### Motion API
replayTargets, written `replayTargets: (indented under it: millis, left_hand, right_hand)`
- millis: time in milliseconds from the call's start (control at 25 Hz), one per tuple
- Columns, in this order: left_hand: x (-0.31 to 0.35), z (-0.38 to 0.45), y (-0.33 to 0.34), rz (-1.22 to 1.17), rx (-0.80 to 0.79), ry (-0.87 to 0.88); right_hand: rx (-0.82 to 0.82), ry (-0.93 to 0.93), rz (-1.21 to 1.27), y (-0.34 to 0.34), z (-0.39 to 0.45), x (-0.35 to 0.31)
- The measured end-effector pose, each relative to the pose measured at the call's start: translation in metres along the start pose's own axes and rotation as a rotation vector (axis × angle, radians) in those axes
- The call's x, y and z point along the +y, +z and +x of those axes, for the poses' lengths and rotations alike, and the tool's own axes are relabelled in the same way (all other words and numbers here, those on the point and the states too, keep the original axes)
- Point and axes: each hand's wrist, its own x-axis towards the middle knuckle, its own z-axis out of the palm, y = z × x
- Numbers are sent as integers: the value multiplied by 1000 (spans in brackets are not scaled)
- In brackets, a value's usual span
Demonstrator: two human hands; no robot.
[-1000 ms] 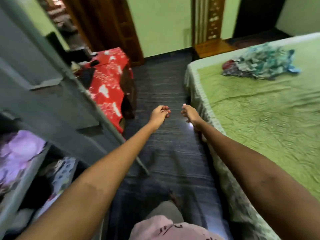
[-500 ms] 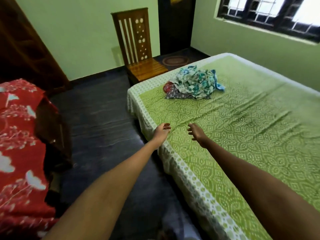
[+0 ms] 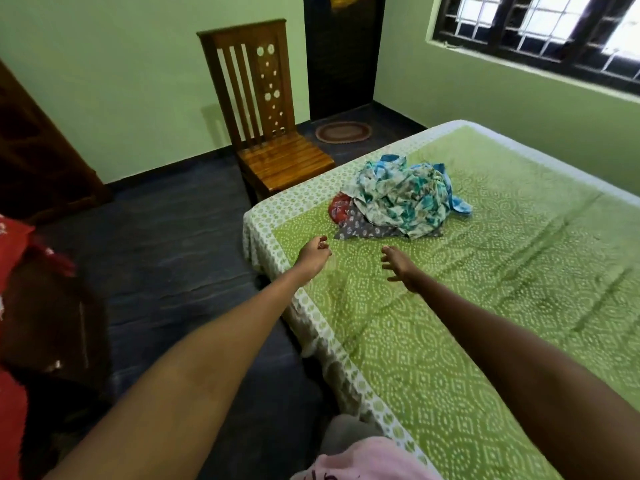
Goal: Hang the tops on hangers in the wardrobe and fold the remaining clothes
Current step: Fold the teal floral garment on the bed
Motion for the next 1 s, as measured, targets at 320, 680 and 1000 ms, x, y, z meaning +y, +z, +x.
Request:
replayTargets:
  millis: [320, 680, 1000]
  left_hand:
    - [55, 193, -33, 93, -106, -50]
    - [45, 380, -21, 175, -416, -167]
    - [20, 508, 19, 156, -439, -288]
  right_hand:
    - [-10, 138, 136, 38, 155, -71]
    - [250, 429, 445, 59, 317, -84]
    - [379, 505, 308, 59, 439, -55]
